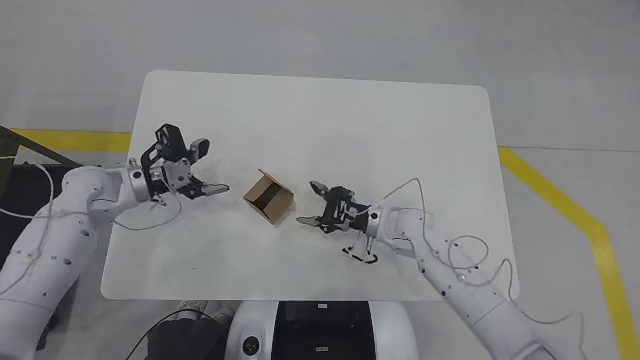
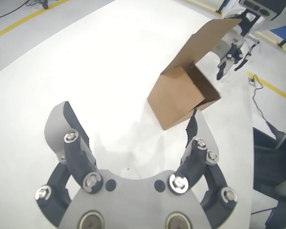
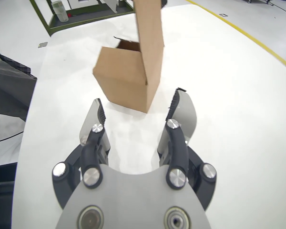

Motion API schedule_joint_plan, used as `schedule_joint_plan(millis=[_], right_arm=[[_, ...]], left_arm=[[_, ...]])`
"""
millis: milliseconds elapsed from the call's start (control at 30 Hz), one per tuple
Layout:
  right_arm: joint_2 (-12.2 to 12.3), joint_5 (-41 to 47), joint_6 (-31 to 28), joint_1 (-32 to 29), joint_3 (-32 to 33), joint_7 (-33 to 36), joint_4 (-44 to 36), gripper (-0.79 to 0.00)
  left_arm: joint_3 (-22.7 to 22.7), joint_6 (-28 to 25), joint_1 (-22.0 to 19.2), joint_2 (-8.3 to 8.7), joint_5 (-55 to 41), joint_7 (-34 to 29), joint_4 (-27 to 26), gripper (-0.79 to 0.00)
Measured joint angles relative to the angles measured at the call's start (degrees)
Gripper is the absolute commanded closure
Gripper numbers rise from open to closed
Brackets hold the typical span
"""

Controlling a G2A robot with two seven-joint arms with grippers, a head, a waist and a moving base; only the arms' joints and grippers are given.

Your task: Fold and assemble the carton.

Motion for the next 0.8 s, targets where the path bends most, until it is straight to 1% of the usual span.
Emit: schedule_joint_plan(millis=[33,100,133,200,233,333,433,600,667,800], right_arm=[[-0.1,1.0,0.6,0.2,0.3,0.6,0.3,-0.61],[-0.3,2.2,1.0,0.7,0.5,1.0,0.8,-0.619],[-0.4,2.6,0.7,1.3,0.4,1.1,1.3,-0.656],[-0.5,2.3,-0.2,2.4,0.0,1.3,1.9,-0.767],[-0.7,1.8,-0.7,3.3,-0.4,1.3,2.5,-0.785],[-1.2,1.7,-1.1,5.3,-1.2,1.1,4.3,-0.785],[-1.8,2.2,-0.8,7.3,-1.8,0.9,6.2,-0.785],[-2.7,3.0,-0.4,9.6,-2.9,0.5,8.7,-0.785],[-3.1,3.2,-0.3,10.4,-3.4,0.4,9.7,-0.785],[-3.8,3.7,-0.3,11.8,-4.3,0.2,11.8,-0.785]], left_arm=[[0.3,2.6,0.0,-0.28,0.4,0.1,0.3,-0.785],[1.3,4.0,-0.3,-0.71,-0.4,0.5,0.7,-0.785],[2.0,3.9,-0.7,-0.95,-0.4,0.3,0.9,-0.785],[3.3,4.3,-1.6,-1.35,0.5,-0.8,1.1,-0.785],[4.3,4.7,-2.1,-1.65,1.4,-1.4,1.0,-0.785],[6.7,5.1,-3.2,-2.35,3.3,-2.6,0.8,-0.785],[7.9,5.6,-3.7,-2.79,4.4,-3.4,1.8,-0.785],[7.9,4.4,-3.0,-2.8,6.3,-3.6,2.9,-0.785],[7.6,3.5,-2.4,-2.72,6.5,-2.9,2.9,-0.785],[7.6,-0.4,-2.0,-2.72,6.5,-1.6,2.2,-0.785]])
